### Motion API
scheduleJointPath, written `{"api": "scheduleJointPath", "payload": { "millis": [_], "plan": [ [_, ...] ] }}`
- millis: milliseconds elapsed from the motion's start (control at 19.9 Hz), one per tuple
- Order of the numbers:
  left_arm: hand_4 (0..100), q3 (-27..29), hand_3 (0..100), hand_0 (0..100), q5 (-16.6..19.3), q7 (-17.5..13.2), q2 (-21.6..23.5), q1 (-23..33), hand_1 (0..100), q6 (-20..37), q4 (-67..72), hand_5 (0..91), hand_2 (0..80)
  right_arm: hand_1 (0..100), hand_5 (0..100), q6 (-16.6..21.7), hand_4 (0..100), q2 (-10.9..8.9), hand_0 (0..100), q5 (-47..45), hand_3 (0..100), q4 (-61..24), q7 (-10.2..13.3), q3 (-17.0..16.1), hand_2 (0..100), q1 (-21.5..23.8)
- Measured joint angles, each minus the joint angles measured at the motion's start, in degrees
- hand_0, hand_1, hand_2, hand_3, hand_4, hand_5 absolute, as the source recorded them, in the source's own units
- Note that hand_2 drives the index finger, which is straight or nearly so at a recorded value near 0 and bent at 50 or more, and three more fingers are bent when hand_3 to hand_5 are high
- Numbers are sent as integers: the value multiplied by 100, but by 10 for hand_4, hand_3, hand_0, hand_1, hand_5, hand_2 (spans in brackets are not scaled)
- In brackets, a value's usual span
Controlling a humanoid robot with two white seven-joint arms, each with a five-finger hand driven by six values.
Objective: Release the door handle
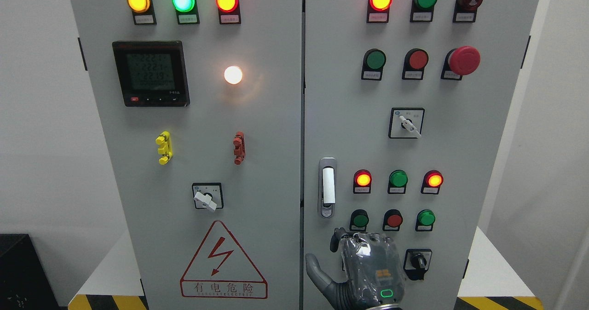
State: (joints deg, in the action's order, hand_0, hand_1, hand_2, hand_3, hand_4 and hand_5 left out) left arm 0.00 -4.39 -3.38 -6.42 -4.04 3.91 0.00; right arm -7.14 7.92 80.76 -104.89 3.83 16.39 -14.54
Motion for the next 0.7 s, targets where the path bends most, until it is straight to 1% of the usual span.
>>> {"api": "scheduleJointPath", "payload": {
  "millis": [100,251,551,652,702],
  "plan": [
    [12,0,84,0,0,0,0,0,0,0,0,0,25,326,972,0,1000,0,0,-6,1000,1,-1,-20,800,-73],
    [12,0,83,0,0,0,0,0,0,0,0,0,25,320,974,-33,1000,3,0,-15,1000,17,-2,-53,834,-195],
    [12,0,82,0,0,0,0,0,0,0,0,0,26,294,980,-49,1000,7,0,-33,1000,53,-30,-145,851,-419],
    [12,0,82,0,0,0,0,0,0,0,0,0,26,284,980,-52,1000,9,0,-36,1000,80,-110,-171,857,-532],
    [11,0,82,0,0,0,0,0,0,0,0,0,25,264,980,-56,1000,9,0,-38,1000,93,-132,-186,862,-590]
  ]
}}
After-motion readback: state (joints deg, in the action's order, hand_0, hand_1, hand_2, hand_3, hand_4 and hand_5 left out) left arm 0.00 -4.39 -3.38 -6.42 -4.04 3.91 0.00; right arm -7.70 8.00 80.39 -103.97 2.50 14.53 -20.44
